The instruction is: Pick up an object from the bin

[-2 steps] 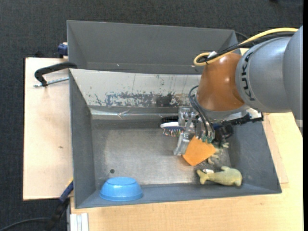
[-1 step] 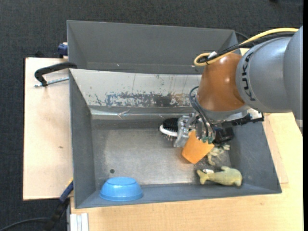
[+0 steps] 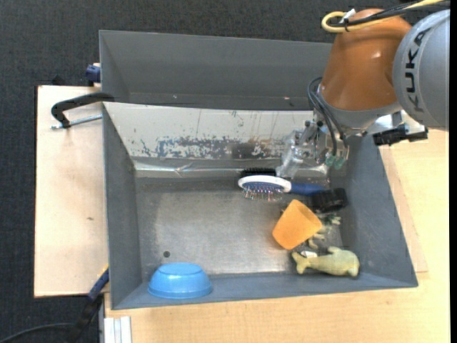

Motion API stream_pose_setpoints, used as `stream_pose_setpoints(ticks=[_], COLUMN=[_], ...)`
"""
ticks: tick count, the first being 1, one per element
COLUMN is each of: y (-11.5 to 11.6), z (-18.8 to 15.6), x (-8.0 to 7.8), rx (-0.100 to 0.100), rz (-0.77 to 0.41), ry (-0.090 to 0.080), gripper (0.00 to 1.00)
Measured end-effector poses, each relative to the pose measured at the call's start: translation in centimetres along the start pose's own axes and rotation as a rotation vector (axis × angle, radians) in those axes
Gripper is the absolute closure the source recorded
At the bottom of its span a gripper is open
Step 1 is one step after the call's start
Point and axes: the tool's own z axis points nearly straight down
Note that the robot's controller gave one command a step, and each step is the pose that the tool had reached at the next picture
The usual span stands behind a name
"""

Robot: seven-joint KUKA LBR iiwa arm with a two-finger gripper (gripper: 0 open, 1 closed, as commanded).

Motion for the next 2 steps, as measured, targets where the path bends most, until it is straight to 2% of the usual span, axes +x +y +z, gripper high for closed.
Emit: stream_pose_setpoints(ticks=[1,2], y=[0.0,-1.9], z=[0.5,12.8], x=[0.2,0.9], rx=[0.003,0.001], rz=[0.000,-0.082], ry=[0.010,0.005], gripper=[0.00,0.00])
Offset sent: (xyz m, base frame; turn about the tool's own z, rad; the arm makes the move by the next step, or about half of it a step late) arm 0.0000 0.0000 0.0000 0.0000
